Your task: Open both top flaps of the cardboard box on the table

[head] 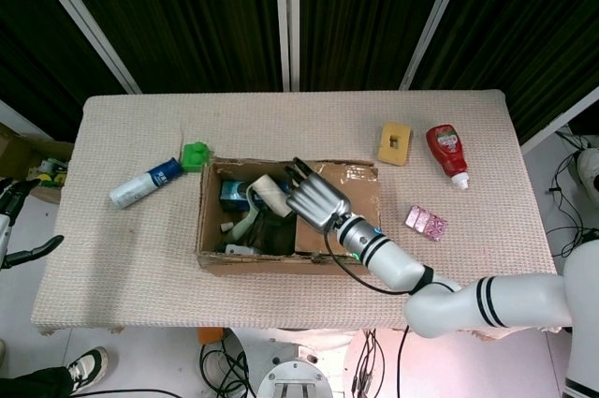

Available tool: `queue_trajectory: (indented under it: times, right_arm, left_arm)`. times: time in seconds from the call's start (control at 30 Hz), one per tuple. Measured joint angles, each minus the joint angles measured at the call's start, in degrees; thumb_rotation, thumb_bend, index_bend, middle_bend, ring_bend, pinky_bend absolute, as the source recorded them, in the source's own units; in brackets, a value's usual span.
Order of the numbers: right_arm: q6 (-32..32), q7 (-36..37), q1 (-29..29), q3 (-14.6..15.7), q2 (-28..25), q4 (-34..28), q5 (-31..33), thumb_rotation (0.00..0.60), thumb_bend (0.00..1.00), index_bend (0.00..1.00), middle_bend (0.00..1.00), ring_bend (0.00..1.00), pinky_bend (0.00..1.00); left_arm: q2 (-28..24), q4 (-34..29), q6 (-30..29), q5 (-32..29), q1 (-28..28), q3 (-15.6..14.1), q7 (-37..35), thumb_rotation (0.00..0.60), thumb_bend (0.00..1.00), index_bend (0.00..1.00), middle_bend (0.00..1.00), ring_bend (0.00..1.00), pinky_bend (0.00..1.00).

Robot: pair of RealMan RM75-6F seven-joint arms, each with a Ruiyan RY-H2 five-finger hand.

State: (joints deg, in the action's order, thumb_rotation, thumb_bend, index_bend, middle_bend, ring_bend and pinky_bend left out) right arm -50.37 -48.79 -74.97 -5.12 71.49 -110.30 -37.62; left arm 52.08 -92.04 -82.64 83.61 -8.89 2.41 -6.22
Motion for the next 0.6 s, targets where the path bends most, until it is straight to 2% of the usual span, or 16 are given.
queue_trajectory:
  times: [0.33,0.43,0.6]
  right_arm:
    - [-1.54,5.54,3.1,-0.38,-10.22,-7.25,-2.51,0.6,0.9,0.63,0.42,0.0,0.0]
    - [-1.04,8.44,4.38,-0.55,-14.47,-9.7,-2.33,0.597,0.89,0.61,0.42,0.0,0.0]
    - [1.31,15.86,6.97,-1.63,-20.83,-12.43,-2.83,0.559,0.88,0.59,0.42,0.0,0.0]
  left_arm:
    - [-0.05,-0.7,1.24,-0.23,-0.25,0.31,0.73,0.0,0.02,0.11,0.16,0.07,0.19]
    - [0.04,-1.03,1.48,0.24,-0.55,0.39,1.02,0.0,0.02,0.11,0.16,0.07,0.19]
    - [0.03,-2.13,2.0,0.55,-1.09,0.59,2.6,0.0,0.02,0.11,0.16,0.07,0.19]
